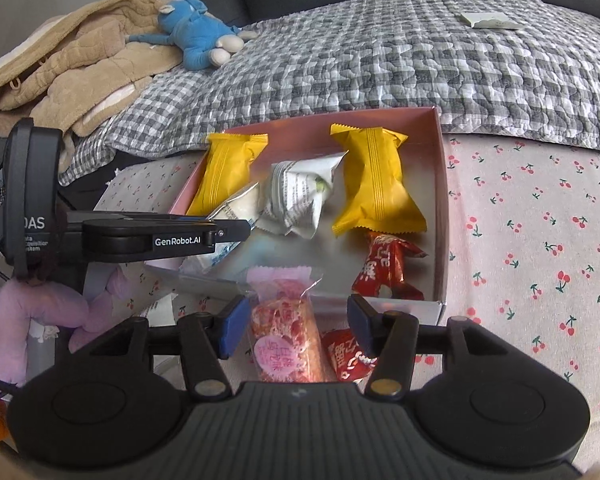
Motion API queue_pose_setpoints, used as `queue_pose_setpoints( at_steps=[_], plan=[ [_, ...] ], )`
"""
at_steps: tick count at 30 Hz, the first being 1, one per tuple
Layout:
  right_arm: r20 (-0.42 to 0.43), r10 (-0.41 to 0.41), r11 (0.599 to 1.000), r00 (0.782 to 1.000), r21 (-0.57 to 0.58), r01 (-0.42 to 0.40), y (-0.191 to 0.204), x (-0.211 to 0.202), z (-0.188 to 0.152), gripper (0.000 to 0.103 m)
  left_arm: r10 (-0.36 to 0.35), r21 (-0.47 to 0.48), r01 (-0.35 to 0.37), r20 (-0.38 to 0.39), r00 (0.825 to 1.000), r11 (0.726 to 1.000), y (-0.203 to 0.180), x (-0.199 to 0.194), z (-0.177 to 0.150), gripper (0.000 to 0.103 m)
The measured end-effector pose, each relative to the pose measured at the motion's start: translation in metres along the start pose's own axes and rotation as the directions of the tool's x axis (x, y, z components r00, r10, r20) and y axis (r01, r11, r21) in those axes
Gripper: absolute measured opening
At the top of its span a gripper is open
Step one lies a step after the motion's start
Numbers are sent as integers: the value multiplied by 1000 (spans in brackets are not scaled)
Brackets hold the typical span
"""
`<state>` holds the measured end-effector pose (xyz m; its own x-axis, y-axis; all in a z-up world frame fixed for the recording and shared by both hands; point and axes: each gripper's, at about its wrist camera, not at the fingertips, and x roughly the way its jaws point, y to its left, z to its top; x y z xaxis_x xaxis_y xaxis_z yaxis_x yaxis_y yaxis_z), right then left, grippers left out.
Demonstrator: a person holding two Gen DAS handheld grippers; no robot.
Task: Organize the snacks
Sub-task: 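Lower the clear packet into the box with the left tool while the right tool drops the pink pastry bar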
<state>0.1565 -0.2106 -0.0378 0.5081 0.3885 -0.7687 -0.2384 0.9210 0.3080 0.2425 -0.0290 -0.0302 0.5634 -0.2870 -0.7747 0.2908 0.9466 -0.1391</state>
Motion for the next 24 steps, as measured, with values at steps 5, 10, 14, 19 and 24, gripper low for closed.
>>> queue_pose_setpoints(
  at_steps=[5,10,14,19,24],
  plan=[
    [-34,-39,999,999,-34,38,12,19,-6,46,-15,24,14,26,1000,1000,5,-20,-11,40],
    [-30,-78,994,996,-79,76,22,25,-11,30,-28,31,27,43,999,999,11,-37,-24,47],
    [17,-68,995,998,-69,69,26,8,-4,30,-31,35,28,68,997,999,18,-52,-35,51],
    [83,-99,993,992,-58,104,29,-8,23,30,-25,70,19,84,996,997,18,-68,-41,57],
    [139,-129,992,982,22,127,26,-7,47,30,-42,84,35,76,996,996,14,-79,-45,60]
  ],
)
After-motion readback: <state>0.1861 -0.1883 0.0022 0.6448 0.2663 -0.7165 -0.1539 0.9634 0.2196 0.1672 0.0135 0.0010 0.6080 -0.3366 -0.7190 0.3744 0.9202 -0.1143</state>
